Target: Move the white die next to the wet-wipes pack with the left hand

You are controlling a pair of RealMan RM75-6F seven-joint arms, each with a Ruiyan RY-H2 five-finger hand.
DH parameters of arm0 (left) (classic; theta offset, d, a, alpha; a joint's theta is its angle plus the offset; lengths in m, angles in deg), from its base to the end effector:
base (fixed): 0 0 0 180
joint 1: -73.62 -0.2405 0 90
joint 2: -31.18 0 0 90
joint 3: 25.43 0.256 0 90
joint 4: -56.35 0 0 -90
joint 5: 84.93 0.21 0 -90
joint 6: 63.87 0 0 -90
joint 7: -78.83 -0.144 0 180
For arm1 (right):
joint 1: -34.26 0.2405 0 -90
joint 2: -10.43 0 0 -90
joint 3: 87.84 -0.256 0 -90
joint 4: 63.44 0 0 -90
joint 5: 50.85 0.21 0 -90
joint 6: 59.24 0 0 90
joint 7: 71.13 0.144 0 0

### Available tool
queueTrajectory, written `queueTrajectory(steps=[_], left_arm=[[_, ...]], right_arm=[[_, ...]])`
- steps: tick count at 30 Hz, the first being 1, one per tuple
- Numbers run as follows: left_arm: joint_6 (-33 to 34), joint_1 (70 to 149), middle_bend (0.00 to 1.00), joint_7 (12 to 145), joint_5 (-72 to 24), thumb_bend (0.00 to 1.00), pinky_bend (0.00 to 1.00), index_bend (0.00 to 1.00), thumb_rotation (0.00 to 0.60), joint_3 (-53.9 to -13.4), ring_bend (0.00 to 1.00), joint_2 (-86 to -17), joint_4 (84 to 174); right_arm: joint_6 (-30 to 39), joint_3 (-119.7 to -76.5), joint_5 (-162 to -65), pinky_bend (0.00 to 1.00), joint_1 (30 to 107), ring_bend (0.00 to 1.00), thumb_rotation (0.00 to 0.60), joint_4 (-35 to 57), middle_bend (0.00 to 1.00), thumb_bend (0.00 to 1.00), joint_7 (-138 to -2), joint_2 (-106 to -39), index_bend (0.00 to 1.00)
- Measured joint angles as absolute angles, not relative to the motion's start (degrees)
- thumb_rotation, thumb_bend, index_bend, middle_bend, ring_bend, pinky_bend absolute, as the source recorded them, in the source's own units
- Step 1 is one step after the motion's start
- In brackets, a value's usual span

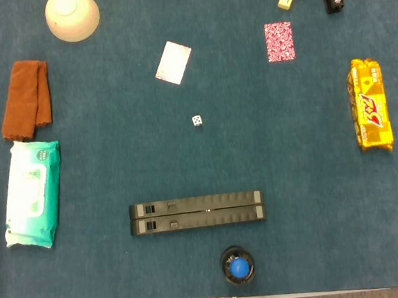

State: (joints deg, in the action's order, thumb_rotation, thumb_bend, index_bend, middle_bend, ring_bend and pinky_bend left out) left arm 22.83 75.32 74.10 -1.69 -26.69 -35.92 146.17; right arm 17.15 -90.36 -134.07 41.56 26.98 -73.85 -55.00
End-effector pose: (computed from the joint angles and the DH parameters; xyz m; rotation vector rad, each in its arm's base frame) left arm -0.3312 0.1574 0.1489 -1.3377 -0.8993 -0.7817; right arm -0.3232 -0.1922 0.1369 1.4719 -0.9695 0.7746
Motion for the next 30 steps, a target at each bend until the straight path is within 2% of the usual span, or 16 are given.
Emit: queueTrajectory(steps=[19,30], left_arm=[[21.01,76.25,0.51,77.83,-0.52,0.31,0.55,0.49,0.6,-26.64,0.39,-36.42,145.95],[19.09,78.28,0.39,81.06,1.55,0.3,0.56,0.48,0.6,-26.73,0.39,-36.58,147.24]], right_arm=[[17.21,-91.02,-134.75,0.41,42.85,0.35,0.6,27.36,0.4,0.0,-74.03,-55.04,0.44],[17.73,-91.21,-134.78,0.41,43.04,0.35,0.6,27.57,0.4,0.0,-73.35,-54.7,0.44]])
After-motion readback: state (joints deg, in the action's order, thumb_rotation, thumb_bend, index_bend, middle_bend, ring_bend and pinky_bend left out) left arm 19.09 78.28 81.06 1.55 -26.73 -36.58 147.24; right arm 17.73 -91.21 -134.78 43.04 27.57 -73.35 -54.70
